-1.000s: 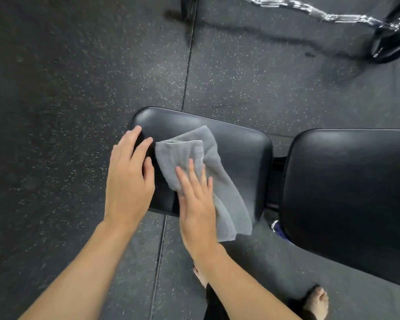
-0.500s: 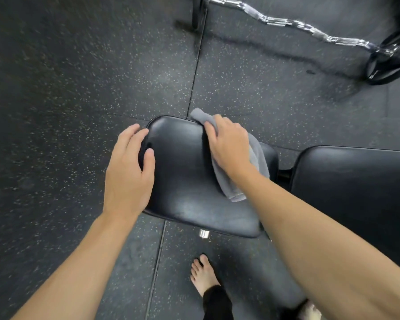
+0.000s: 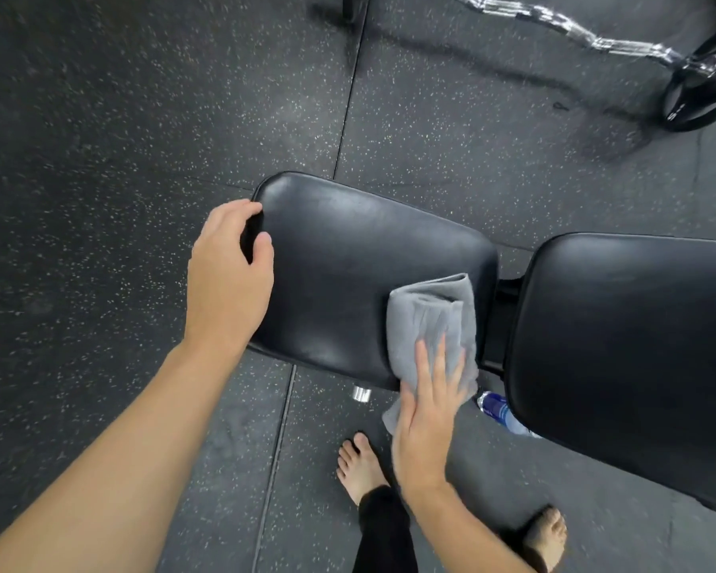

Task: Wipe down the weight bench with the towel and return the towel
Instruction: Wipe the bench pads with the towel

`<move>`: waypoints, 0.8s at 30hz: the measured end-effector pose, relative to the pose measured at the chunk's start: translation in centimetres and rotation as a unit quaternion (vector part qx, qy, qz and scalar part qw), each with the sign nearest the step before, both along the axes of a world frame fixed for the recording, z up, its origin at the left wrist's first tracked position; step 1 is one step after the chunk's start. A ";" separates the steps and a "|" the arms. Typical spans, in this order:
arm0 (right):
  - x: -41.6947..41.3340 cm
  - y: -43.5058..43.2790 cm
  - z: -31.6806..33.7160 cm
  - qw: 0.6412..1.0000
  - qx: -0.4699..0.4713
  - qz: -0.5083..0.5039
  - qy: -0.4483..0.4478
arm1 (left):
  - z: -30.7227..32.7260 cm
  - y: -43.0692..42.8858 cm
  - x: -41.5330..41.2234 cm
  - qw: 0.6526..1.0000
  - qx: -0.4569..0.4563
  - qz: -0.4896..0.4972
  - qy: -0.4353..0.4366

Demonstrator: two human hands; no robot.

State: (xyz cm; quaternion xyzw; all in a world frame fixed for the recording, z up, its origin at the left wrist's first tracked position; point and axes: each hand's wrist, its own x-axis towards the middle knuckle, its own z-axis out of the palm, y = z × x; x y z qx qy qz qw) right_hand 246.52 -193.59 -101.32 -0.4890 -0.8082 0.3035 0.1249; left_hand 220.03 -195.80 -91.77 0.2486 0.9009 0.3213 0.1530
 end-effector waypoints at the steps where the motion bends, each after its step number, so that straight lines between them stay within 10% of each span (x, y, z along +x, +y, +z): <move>1: 0.0 -1.6 -0.1 0.999 0.004 0.035 0.013 | 0.1 -0.1 -0.3 0.999 0.015 0.018 -0.024; 13: -14.4 -0.7 3.8 0.802 0.241 0.543 -0.060 | 2.1 -4.8 -2.7 0.988 0.101 0.100 -0.056; 19: -26.8 5.7 7.3 0.916 0.140 0.322 -0.195 | 2.4 -6.6 -1.8 0.990 0.089 0.092 -0.052; 24: -24.4 4.6 7.1 0.916 0.145 0.358 -0.112 | 2.8 -6.9 -1.2 0.989 0.097 0.099 -0.058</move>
